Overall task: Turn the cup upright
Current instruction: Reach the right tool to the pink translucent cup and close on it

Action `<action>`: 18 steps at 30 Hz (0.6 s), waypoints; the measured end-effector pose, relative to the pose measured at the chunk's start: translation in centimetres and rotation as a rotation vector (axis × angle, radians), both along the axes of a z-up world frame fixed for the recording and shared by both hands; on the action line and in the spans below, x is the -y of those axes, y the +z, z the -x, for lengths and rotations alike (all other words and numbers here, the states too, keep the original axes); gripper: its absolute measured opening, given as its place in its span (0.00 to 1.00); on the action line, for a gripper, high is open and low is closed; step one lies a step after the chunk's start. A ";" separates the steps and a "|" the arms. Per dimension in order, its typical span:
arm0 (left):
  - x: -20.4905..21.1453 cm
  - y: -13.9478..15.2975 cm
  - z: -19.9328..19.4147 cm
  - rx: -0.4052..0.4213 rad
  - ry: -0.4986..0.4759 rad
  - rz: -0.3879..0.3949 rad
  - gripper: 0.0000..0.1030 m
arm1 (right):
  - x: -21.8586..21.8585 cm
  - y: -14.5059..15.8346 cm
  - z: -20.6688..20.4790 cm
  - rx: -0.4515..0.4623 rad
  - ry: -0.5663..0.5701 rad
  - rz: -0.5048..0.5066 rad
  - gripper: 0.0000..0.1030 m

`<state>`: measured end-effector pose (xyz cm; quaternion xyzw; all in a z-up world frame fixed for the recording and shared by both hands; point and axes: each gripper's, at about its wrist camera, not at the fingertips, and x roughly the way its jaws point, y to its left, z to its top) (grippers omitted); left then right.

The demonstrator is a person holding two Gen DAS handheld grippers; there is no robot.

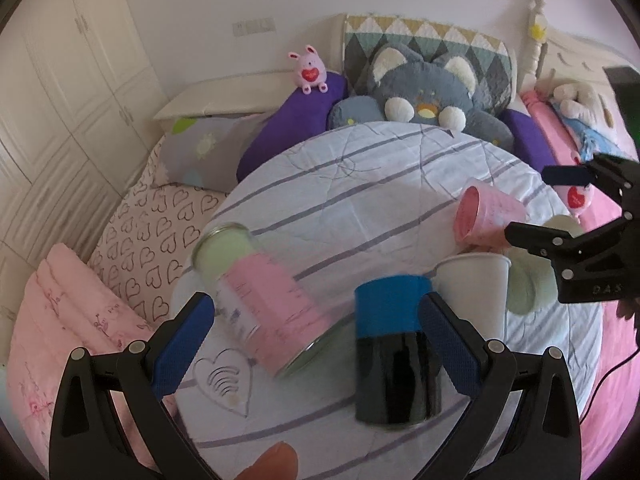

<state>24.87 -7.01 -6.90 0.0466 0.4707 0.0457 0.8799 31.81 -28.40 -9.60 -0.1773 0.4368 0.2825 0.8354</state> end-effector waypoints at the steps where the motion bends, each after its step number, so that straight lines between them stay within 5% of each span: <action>1: 0.3 -0.2 -0.4 -0.008 0.002 -0.002 1.00 | 0.0 -0.3 -0.6 -0.010 0.015 0.013 0.87; 18: 1.7 -2.0 -3.5 -0.064 0.023 -0.034 1.00 | -2.1 -5.7 -7.0 -0.258 0.342 0.231 0.86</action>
